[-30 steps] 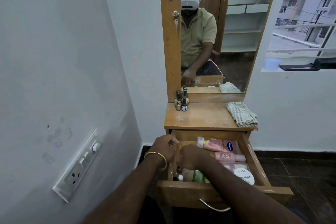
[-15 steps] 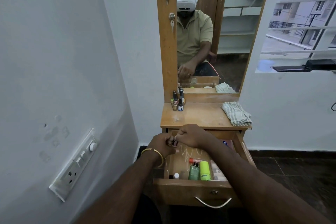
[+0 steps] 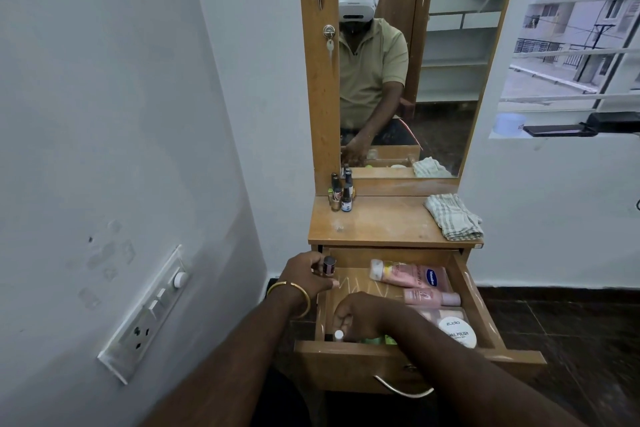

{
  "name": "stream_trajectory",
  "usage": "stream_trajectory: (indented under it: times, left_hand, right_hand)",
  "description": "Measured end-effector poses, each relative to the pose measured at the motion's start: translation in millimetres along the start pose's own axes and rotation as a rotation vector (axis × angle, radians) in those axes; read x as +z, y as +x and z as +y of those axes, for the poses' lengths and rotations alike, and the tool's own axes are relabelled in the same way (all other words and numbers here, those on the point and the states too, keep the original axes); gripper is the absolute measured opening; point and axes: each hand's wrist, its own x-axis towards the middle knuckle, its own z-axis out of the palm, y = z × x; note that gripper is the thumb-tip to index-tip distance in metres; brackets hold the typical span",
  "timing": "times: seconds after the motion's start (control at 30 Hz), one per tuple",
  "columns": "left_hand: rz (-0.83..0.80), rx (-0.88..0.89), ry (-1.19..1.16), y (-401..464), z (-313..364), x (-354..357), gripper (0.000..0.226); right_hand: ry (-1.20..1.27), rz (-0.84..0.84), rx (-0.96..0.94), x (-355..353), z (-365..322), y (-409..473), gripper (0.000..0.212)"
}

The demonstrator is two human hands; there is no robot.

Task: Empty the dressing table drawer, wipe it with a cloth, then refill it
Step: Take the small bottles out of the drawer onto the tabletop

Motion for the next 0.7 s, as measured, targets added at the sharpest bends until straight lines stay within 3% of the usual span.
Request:
stream_trajectory:
  times: [0.27,0.37,0.53,0.7]
  left_hand:
    - [0.022,0.014,0.025,11,0,-3,0.03]
    - [0.052,0.035,-0.005,23,6,-9,0.028]
    - [0.143,0.026,-0.067,58,26,-18,0.036]
    - [0.178,-0.046,-0.103,99,36,-12,0.037]
  right_hand:
    - [-0.012,0.132,0.038,-22,2,-6,0.015]
    - [0.036,0.304,0.003,-54,0,-13,0.006]
    - [0.172,0.716,0.023,-106,10,3,0.008]
    - [0.133,0.865,0.067,-131,20,39,0.011]
